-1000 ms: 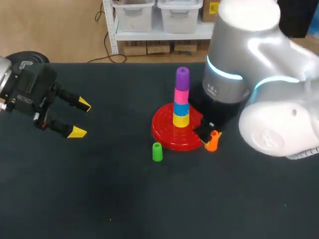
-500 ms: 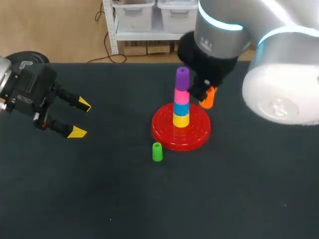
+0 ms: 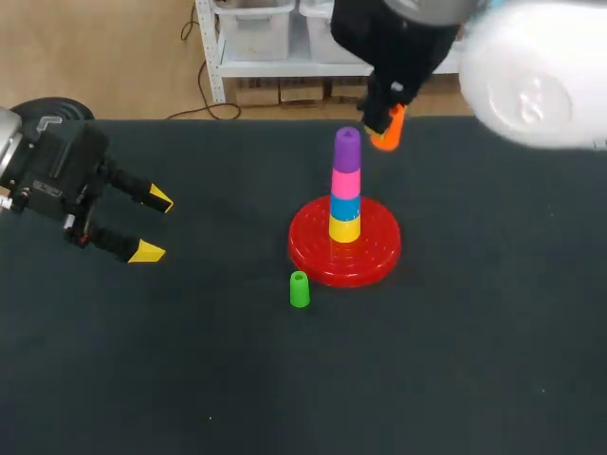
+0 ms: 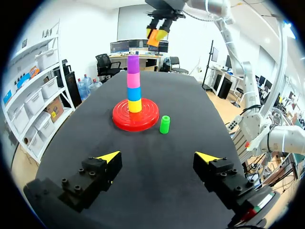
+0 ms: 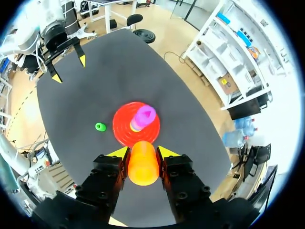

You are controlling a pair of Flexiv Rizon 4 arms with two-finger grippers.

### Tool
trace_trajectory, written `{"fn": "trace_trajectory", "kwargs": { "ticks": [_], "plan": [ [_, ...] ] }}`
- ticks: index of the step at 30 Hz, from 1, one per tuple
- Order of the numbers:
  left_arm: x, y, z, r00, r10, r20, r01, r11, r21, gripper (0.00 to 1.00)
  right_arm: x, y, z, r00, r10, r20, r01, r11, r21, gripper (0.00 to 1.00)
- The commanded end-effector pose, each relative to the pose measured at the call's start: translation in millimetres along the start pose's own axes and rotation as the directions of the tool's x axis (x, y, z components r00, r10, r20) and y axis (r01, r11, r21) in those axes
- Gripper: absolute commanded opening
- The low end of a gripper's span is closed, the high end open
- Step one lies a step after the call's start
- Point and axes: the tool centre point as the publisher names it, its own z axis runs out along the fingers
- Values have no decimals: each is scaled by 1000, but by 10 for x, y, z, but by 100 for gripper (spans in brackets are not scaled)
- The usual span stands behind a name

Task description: Pick up and stack the cylinders on the red base in this order: pink,purple,orange,green

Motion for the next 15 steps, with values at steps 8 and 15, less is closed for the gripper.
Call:
{"fn": "trace_trajectory", "kwargs": {
  "ticks": [8, 15],
  "plan": [
    [11, 1, 3, 1000, 3, 3, -3, 1000, -1, 100, -331, -107, 62, 995, -66, -71, 58, 993, -106, 0],
    [11, 1, 3, 1000, 3, 3, -3, 1000, -1, 100, -443, -130, 123, 991, -102, -90, 89, 986, -138, 0]
  ]
}}
